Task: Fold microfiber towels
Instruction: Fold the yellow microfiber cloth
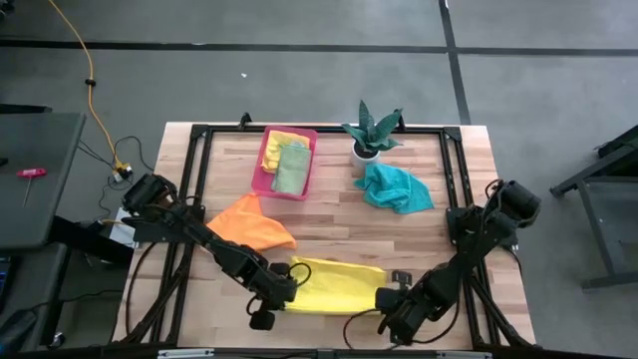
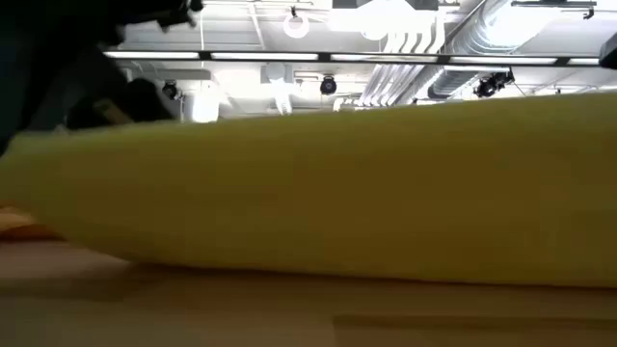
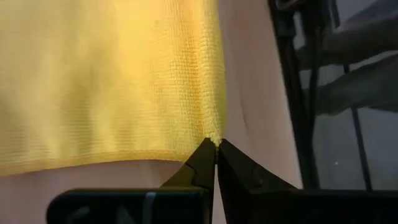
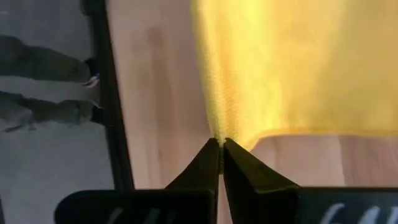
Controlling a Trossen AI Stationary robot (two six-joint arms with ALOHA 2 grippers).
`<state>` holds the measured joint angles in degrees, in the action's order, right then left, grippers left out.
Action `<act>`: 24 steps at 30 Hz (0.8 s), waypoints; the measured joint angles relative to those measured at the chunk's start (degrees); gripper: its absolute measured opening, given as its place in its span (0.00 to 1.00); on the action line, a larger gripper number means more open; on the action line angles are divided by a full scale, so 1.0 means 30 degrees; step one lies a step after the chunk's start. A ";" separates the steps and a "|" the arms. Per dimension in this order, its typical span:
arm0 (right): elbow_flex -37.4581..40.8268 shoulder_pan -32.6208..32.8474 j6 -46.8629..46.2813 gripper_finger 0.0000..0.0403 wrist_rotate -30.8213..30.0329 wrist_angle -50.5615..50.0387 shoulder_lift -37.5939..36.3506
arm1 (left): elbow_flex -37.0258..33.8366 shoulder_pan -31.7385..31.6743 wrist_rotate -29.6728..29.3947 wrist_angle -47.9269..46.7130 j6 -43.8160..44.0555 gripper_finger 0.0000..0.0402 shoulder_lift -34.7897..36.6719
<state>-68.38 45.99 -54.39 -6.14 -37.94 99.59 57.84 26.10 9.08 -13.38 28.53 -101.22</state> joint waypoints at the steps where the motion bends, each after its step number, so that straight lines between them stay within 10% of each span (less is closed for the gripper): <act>1: 0.0000 -0.0087 -0.0262 0.00 -0.0026 -0.0359 0.0000 | 0.0000 -0.0091 -0.0013 -0.0095 0.0073 0.00 0.0266; 24: 0.0000 -0.1876 -0.2436 0.00 -0.2326 -0.5002 0.0051 | 0.0000 -0.1854 -0.4299 -0.1993 0.2471 0.00 0.1243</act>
<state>-68.38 40.36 -61.70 -13.11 -52.95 99.74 57.84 20.53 -3.82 -19.36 35.95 -97.49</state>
